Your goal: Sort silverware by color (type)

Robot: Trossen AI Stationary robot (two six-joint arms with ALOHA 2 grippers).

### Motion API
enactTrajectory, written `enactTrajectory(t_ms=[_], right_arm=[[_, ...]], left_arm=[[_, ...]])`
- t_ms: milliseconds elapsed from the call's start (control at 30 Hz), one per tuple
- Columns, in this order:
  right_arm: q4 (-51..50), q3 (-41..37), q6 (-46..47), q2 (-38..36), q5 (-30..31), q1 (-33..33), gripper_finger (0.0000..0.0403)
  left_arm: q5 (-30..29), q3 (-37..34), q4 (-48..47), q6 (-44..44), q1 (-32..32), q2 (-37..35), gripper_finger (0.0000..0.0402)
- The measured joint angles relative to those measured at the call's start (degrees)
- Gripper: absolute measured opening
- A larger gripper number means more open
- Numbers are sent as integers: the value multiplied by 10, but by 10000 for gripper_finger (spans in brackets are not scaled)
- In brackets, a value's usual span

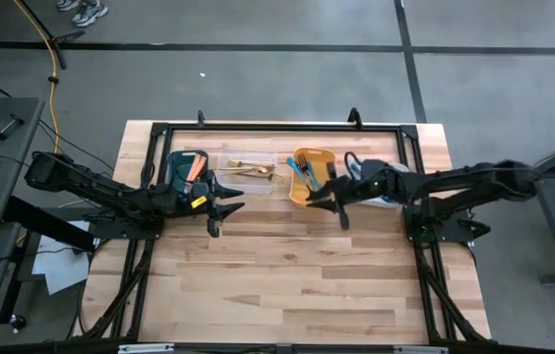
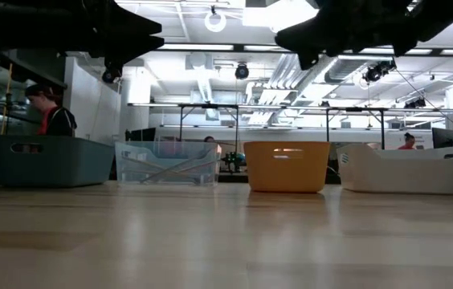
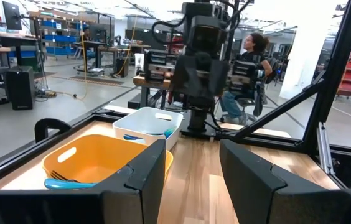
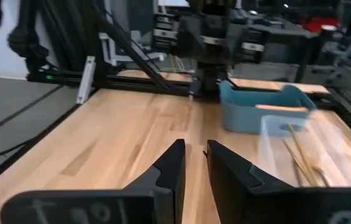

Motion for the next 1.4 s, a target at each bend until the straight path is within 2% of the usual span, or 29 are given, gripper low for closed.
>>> enactTrajectory(t_ms=[167,300,1400], right_arm=[[80,0,-3,53,0,15,61],[106,0,0,61,1,15,61],[100,0,36,61,1,15,61]], left_arm=[[0,0,0,1,0,0,145],[0,0,-1,10,0,0,145],[13,0,-3,11,0,0,145]])
